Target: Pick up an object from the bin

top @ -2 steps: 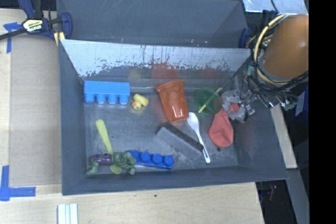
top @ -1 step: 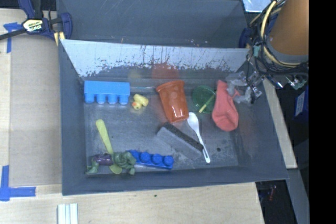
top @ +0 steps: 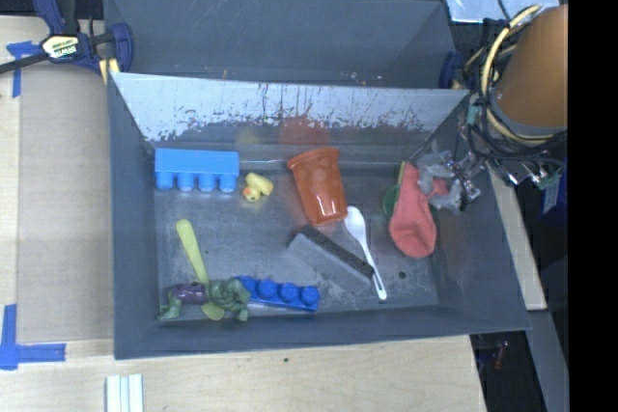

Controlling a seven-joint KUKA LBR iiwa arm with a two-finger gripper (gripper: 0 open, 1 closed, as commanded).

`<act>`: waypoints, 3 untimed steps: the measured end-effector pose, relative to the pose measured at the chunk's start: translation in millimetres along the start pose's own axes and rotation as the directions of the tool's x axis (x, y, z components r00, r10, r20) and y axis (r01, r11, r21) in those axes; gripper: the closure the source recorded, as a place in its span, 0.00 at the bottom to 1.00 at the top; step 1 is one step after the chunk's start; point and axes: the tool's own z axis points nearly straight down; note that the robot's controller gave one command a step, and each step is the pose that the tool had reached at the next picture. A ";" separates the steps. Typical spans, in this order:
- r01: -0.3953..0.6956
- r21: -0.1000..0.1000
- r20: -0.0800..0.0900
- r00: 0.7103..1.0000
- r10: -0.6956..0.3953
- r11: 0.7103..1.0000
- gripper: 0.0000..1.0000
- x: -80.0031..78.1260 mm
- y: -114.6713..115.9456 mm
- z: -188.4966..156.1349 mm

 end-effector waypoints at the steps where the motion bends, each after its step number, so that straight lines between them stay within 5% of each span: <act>1: 0.005 0.004 0.007 1.000 -0.005 1.000 1.00 -14.0 -21.0 -40.3; 2: -0.007 -0.002 0.001 1.000 0.007 1.000 1.00 -2.3 -15.2 -84.5; 3: 0.106 0.010 0.011 0.994 -0.106 0.994 1.00 -19.5 -18.6 -26.6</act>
Offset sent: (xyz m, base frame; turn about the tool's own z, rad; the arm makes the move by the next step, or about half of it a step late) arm 0.0065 -0.0125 0.0877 0.0058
